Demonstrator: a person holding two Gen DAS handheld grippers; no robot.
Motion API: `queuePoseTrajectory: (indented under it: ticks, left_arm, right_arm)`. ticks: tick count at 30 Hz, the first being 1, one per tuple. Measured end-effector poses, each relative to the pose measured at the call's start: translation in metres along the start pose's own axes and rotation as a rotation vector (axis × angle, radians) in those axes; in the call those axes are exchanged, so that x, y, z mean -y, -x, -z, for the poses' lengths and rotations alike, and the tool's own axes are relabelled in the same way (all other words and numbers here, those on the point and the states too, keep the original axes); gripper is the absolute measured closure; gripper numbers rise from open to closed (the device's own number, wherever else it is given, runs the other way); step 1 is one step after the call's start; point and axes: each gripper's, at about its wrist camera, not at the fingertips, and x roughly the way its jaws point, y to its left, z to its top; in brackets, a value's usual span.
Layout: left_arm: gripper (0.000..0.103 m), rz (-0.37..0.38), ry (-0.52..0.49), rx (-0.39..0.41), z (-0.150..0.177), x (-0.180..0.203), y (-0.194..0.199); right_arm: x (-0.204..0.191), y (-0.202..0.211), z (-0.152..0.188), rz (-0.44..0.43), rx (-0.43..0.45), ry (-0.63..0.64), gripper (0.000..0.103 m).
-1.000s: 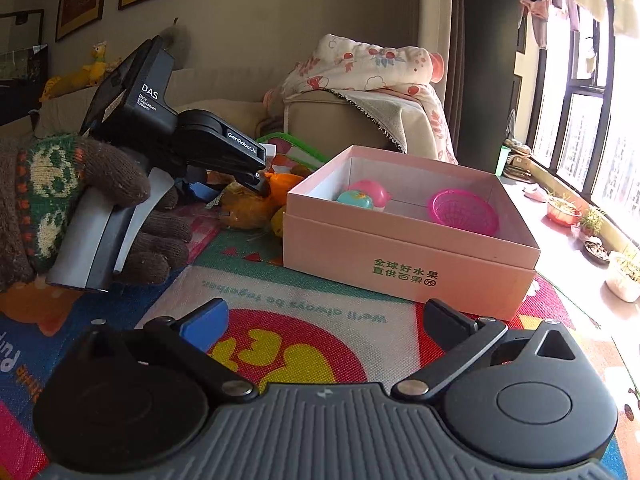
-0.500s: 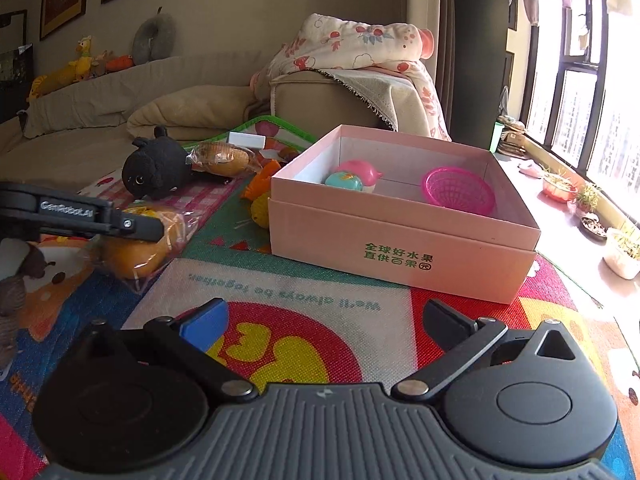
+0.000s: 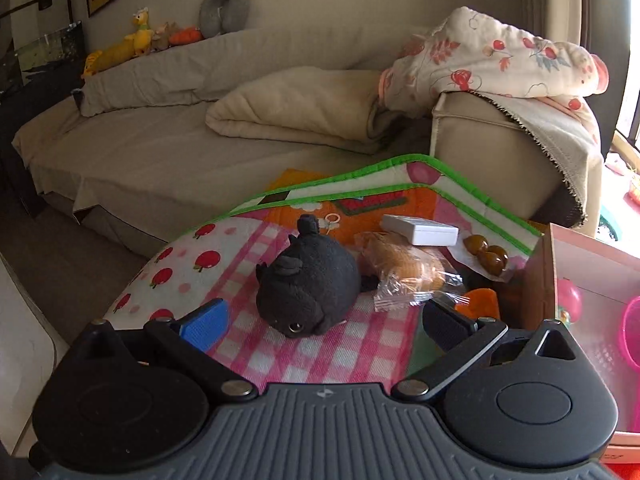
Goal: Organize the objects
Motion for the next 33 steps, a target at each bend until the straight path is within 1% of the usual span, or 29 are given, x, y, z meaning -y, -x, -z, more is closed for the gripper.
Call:
queuePoseTrajectory:
  ticks: [1,2,3,4,5,6,7,9,10,11,12,13,14,15,16,17,20,23,29,33]
  left_arm:
    - [0.048,0.010,0.017,0.001,0.000,-0.003,0.000]
    - [0.048,0.019,0.033,0.002,0.000,-0.006,0.001]
    - [0.048,0.025,0.047,0.005,0.000,-0.008,0.001]
    - [0.048,0.027,0.060,0.008,0.000,-0.010,0.002]
    - [0.048,0.026,0.070,0.013,0.000,-0.011,0.002]
    - [0.048,0.023,0.078,0.018,0.001,-0.012,0.003]
    - [0.048,0.023,0.085,0.021,0.001,-0.013,0.003]
    - [0.048,0.030,0.097,0.024,0.001,-0.015,0.004]
    - [0.048,0.033,0.102,0.024,0.001,-0.016,0.004]
    - [0.048,0.034,0.105,0.024,0.001,-0.016,0.004]
    - [0.048,0.035,0.106,0.024,0.001,-0.016,0.004]
    - [0.048,0.033,0.105,0.024,0.001,-0.015,0.004]
    - [0.048,0.033,0.104,0.024,0.001,-0.015,0.004]
    - [0.048,0.032,0.104,0.024,0.001,-0.015,0.004]
    - [0.048,0.032,0.105,0.023,0.001,-0.015,0.004]
    - [0.048,0.033,0.106,0.023,0.001,-0.016,0.004]
    - [0.048,0.032,0.106,0.022,0.001,-0.015,0.004]
    - [0.048,0.021,0.092,0.020,0.000,-0.013,0.003]
    - [0.048,-0.009,0.060,0.020,0.000,-0.008,0.002]
    - [0.049,-0.007,0.052,0.009,0.000,-0.006,0.004]
  right_arm:
    - [-0.015,-0.032,-0.014,0.029,-0.057,0.028,0.000]
    - [-0.015,-0.032,-0.014,0.029,-0.057,0.028,0.000]
    - [-0.018,-0.048,-0.020,0.041,-0.097,0.027,0.000]
    - [-0.023,-0.071,-0.027,0.049,-0.162,0.022,0.000]
    - [-0.026,-0.077,-0.028,0.074,-0.179,0.028,0.006]
    - [-0.028,-0.080,-0.028,0.094,-0.198,0.035,0.013]
    - [-0.030,-0.079,-0.028,0.116,-0.212,0.043,0.026]
    - [-0.028,-0.066,-0.027,0.112,-0.230,0.045,0.032]
    - [-0.028,-0.066,-0.027,0.112,-0.230,0.045,0.033]
    - [-0.024,-0.055,-0.025,0.109,-0.229,0.044,0.034]
    - [-0.019,-0.027,-0.020,0.111,-0.203,0.061,0.034]
    - [-0.019,-0.027,-0.020,0.111,-0.203,0.061,0.034]
    - [-0.017,-0.011,-0.016,0.110,-0.185,0.074,0.034]
    - [-0.011,0.022,-0.004,0.109,-0.156,0.078,0.034]
    - [-0.011,0.022,-0.004,0.109,-0.156,0.078,0.034]
    - [-0.002,0.051,0.012,0.098,-0.147,0.048,0.034]
    - [0.010,0.088,0.043,0.096,-0.136,0.020,0.034]
    - [0.020,0.121,0.073,0.127,-0.105,0.017,0.034]
    - [0.034,0.171,0.117,0.232,0.011,0.101,0.034]
    - [0.049,0.194,0.139,0.239,0.112,0.074,0.034]
